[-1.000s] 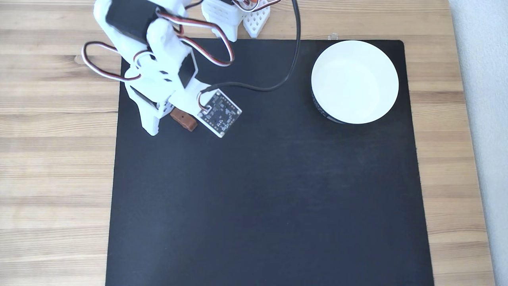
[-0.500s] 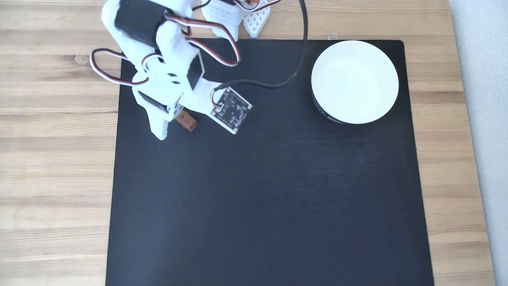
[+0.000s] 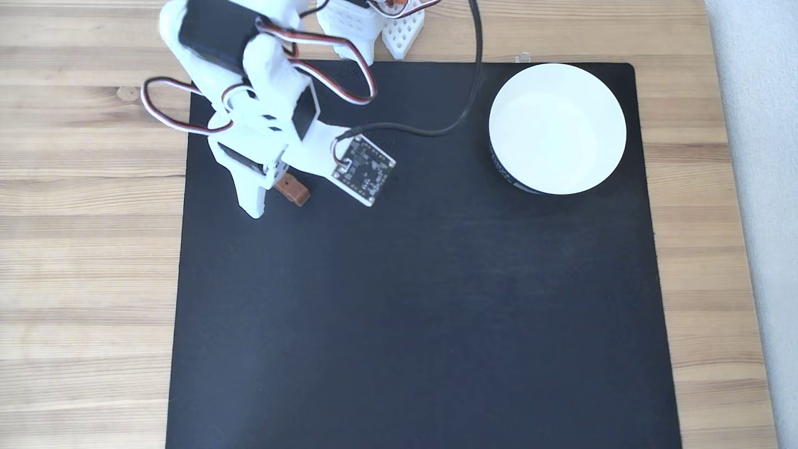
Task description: Pick up the toy and place it on the plate
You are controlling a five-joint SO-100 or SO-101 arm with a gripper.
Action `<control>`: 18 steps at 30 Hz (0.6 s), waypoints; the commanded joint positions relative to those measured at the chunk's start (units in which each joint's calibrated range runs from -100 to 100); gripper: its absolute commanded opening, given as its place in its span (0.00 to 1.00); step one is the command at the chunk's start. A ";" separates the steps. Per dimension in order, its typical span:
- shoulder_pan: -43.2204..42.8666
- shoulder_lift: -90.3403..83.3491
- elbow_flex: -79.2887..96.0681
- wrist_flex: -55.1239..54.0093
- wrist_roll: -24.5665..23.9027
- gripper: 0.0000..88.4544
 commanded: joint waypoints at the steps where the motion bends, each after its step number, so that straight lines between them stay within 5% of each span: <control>1: 2.20 0.03 2.24 -0.33 0.02 0.36; 18: 2.54 0.03 2.87 -1.09 0.02 0.36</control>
